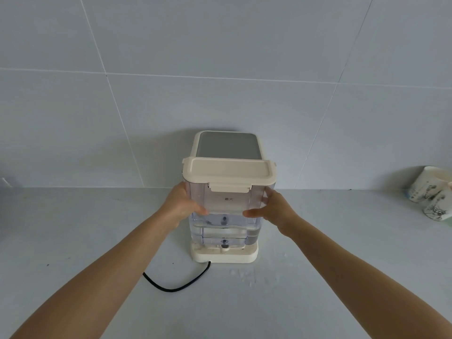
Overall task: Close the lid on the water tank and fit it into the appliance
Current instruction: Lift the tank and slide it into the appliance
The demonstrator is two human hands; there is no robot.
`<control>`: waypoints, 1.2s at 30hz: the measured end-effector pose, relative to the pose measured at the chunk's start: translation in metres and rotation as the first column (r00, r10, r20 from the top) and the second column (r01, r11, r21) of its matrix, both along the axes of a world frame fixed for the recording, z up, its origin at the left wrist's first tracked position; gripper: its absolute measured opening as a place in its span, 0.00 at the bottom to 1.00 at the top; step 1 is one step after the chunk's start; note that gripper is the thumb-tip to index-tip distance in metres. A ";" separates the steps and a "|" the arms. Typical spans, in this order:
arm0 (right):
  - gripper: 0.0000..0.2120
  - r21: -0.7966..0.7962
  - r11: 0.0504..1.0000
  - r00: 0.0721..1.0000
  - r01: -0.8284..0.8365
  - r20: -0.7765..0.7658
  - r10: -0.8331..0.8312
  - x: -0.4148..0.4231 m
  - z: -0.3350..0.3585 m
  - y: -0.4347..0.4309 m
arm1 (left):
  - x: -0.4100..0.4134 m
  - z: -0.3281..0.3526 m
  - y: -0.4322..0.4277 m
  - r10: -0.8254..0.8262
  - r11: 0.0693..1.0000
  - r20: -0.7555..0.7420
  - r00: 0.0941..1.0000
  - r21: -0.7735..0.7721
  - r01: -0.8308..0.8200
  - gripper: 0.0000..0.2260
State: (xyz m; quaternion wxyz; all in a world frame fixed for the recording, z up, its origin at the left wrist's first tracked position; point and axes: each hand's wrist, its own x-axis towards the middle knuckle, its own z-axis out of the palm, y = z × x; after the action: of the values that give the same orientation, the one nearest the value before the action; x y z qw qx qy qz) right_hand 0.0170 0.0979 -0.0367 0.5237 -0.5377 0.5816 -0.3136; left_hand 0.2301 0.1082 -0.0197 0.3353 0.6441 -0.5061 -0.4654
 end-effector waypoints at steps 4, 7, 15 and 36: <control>0.32 -0.004 1.000 1.000 0.003 -0.017 -0.003 0.000 -0.008 -0.001 | 0.001 -0.009 -0.001 -0.007 1.000 -0.009 1.000 -0.004 0.007 0.20; 0.34 0.007 1.000 1.000 0.014 -0.020 -0.014 -0.001 -0.014 -0.001 | 0.002 -0.015 -0.002 -0.038 0.999 0.008 0.999 0.001 0.038 0.25; 0.38 0.005 1.000 0.999 0.014 -0.044 -0.014 -0.002 -0.023 -0.001 | 0.007 -0.029 -0.001 -0.061 0.998 0.014 0.998 -0.024 0.061 0.32; 0.41 0.049 0.999 0.995 -0.017 -0.095 0.022 -0.005 -0.037 -0.002 | 0.016 -0.042 0.002 -0.185 0.979 0.046 0.982 -0.077 0.188 0.14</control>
State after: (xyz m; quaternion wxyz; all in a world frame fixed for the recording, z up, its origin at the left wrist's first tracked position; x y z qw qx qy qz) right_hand 0.0118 0.0954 -0.0739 0.5111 -0.5450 0.6082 -0.2681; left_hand 0.2458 0.1100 -0.0613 0.3062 0.5885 -0.5890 -0.4614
